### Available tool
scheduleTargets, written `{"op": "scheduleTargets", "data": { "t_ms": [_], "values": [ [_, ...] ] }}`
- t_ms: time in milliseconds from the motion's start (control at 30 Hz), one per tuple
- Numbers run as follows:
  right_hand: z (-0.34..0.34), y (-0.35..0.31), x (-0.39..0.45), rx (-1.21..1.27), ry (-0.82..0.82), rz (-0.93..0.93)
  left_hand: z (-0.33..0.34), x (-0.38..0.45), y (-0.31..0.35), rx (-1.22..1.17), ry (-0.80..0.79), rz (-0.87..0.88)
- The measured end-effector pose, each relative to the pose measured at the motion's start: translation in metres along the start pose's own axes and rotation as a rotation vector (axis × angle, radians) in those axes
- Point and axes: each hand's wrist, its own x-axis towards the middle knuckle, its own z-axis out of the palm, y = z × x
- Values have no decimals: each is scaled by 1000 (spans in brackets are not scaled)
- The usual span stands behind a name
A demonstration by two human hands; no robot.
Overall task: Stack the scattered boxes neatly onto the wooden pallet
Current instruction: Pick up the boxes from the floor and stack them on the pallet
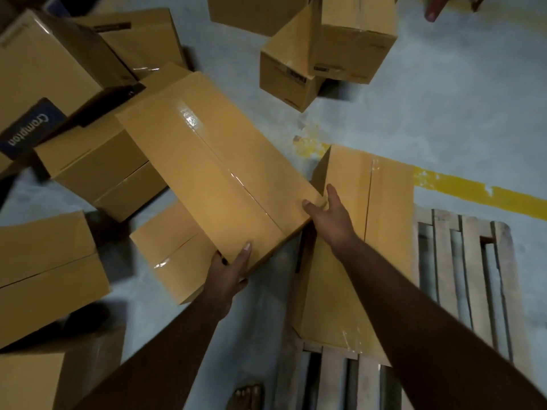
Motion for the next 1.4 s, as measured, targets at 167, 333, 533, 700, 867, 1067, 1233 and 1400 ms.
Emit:
{"op": "scheduleTargets", "data": {
  "t_ms": [167, 333, 533, 700, 867, 1067, 1233, 1400],
  "values": [
    [26, 1, 35, -311, 5, 68, 0, 29, 2, -146, 22, -62],
    [27, -4, -10, -397, 135, -190, -38, 5, -10, -254, -40, -33],
    [26, -6, -116, -4, -77, -192, -94, -83, -42, -272, -30, -4],
    [-9, 11, -217, 135, -62, -174, -100, -175, -66, -264, 9, 1],
    [-65, 43, -338, 260, -82, -175, -98, -289, -91, -213, 2, 28],
    [-154, 104, -505, 320, 16, -209, -68, -446, -134, -55, -86, 49],
    [-236, 149, -601, 405, 129, -191, -26, -526, -158, 177, -269, 121],
    [-286, 174, -643, 478, 316, -115, 32, -548, -151, 277, -432, 164]
  ]
}}
